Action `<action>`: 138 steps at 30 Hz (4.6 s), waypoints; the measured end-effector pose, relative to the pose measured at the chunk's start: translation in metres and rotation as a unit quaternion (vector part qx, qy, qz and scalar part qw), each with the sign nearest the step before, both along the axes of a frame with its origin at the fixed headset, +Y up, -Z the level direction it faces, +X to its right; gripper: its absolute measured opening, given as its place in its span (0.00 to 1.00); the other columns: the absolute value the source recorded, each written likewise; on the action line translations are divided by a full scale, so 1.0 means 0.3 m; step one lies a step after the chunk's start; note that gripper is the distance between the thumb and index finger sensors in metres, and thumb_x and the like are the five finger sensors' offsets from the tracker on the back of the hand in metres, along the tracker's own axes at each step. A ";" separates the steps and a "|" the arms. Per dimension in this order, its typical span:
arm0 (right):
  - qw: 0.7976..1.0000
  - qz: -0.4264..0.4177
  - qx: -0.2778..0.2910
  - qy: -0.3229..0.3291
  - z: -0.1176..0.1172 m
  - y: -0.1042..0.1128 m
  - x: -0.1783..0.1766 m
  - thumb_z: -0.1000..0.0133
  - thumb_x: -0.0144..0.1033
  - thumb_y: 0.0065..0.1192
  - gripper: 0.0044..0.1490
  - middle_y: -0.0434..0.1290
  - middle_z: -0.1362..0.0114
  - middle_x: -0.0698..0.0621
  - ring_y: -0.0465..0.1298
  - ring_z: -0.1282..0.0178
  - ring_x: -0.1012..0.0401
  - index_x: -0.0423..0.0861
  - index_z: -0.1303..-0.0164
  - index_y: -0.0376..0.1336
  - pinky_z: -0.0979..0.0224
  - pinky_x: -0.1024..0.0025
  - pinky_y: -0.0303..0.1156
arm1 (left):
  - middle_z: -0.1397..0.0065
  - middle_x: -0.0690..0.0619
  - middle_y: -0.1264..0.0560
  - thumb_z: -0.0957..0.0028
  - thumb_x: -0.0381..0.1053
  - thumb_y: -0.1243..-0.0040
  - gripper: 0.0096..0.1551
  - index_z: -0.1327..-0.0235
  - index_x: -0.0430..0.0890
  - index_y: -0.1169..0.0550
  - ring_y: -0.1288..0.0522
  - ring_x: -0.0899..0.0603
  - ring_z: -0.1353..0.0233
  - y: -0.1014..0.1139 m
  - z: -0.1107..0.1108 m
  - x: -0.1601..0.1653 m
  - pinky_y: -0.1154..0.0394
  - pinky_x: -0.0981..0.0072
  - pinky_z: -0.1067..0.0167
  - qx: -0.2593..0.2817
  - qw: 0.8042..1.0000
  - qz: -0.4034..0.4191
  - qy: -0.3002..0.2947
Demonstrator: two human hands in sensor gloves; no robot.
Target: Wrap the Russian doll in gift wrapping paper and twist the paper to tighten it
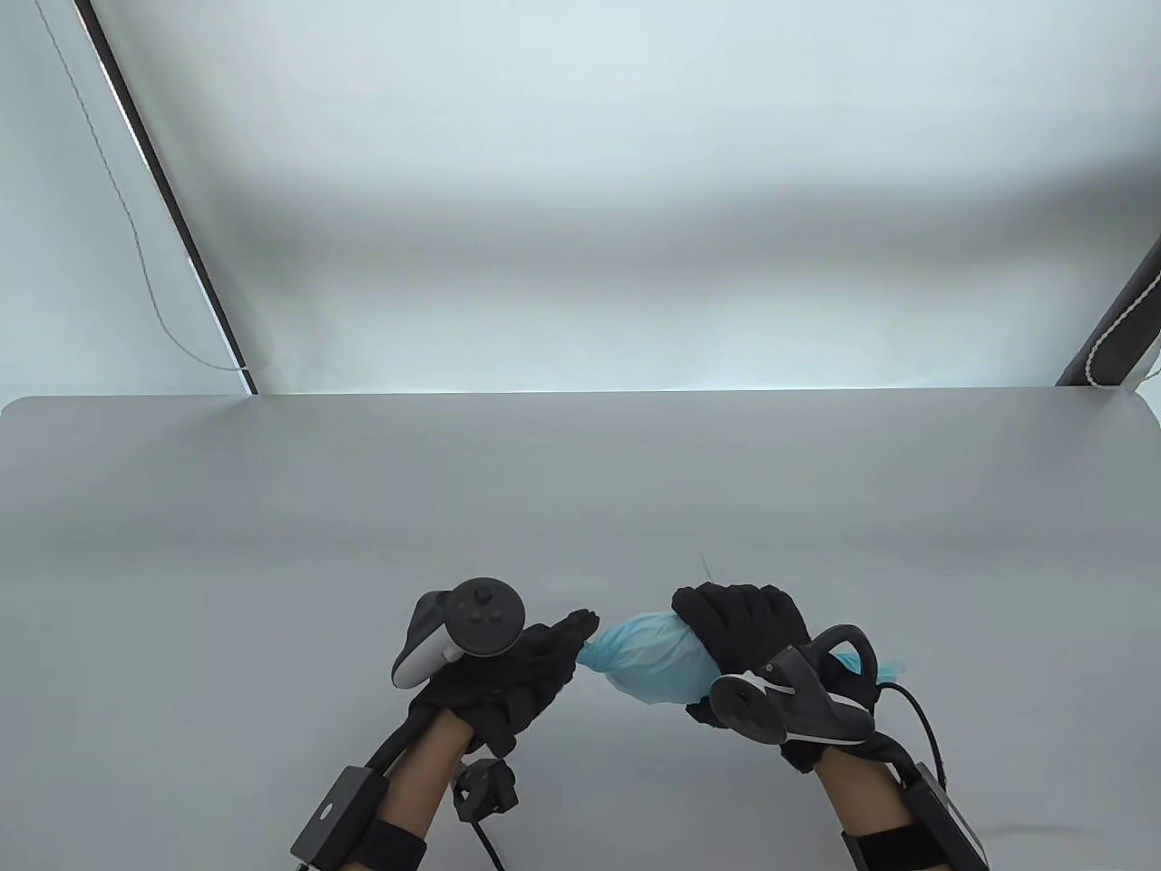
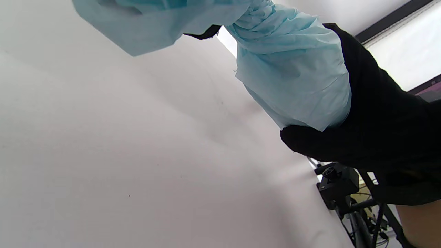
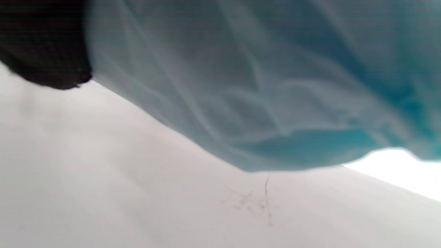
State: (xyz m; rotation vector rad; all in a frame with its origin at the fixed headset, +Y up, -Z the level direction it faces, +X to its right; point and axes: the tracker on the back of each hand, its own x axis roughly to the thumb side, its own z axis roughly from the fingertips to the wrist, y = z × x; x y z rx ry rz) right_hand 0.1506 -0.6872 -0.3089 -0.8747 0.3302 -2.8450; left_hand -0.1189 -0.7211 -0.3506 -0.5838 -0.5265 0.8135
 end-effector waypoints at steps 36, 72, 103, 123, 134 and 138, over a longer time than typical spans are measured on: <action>0.999 -0.010 -0.004 0.036 0.023 0.014 -0.003 0.56 0.71 0.79 0.76 0.64 0.13 0.40 0.70 0.18 0.43 0.47 0.07 0.46 0.18 0.35 0.66 | 0.25 0.37 0.23 0.39 0.48 0.35 0.31 0.30 0.39 0.35 0.23 0.28 0.29 -0.067 0.044 0.078 0.25 0.37 0.39 -0.003 0.992 -0.112 -0.049; 0.999 0.020 -0.046 0.003 -0.007 -0.036 -0.023 0.55 0.71 0.78 0.75 0.65 0.13 0.39 0.71 0.18 0.43 0.46 0.07 0.46 0.19 0.35 0.66 | 0.29 0.45 0.32 0.42 0.54 0.51 0.40 0.19 0.35 0.39 0.25 0.39 0.35 -0.016 0.054 0.118 0.31 0.31 0.37 0.165 0.956 -0.243 -0.022; 0.983 -0.077 -0.166 -0.002 -0.048 -0.022 -0.034 0.55 0.72 0.78 0.74 0.67 0.13 0.39 0.73 0.20 0.42 0.46 0.07 0.48 0.21 0.35 0.68 | 0.28 0.52 0.33 0.44 0.58 0.47 0.35 0.21 0.52 0.31 0.26 0.44 0.32 0.074 0.144 0.087 0.34 0.34 0.31 0.408 0.846 -0.342 -0.005; 0.992 -0.029 -0.122 -0.031 -0.451 -0.122 -0.207 0.55 0.69 0.80 0.73 0.64 0.11 0.43 0.70 0.16 0.43 0.50 0.07 0.46 0.17 0.36 0.63 | 0.15 0.33 0.76 0.48 0.77 0.58 0.63 0.18 0.46 0.70 0.77 0.19 0.23 0.085 0.085 -0.081 0.69 0.20 0.32 0.218 0.869 -0.435 0.087; 0.990 -0.013 -0.136 -0.032 -0.487 -0.217 -0.219 0.55 0.68 0.80 0.72 0.65 0.11 0.44 0.69 0.16 0.45 0.51 0.08 0.46 0.16 0.37 0.63 | 0.15 0.33 0.75 0.46 0.75 0.58 0.62 0.18 0.45 0.69 0.76 0.19 0.22 0.051 0.068 -0.094 0.69 0.20 0.32 0.194 0.876 -0.433 0.087; 0.987 0.013 -0.155 -0.034 -0.485 -0.211 -0.228 0.53 0.67 0.79 0.73 0.61 0.09 0.43 0.65 0.13 0.43 0.50 0.07 0.43 0.14 0.35 0.60 | 0.15 0.32 0.76 0.45 0.75 0.58 0.62 0.18 0.45 0.69 0.76 0.19 0.22 0.045 0.067 -0.093 0.69 0.20 0.32 0.189 0.875 -0.438 0.085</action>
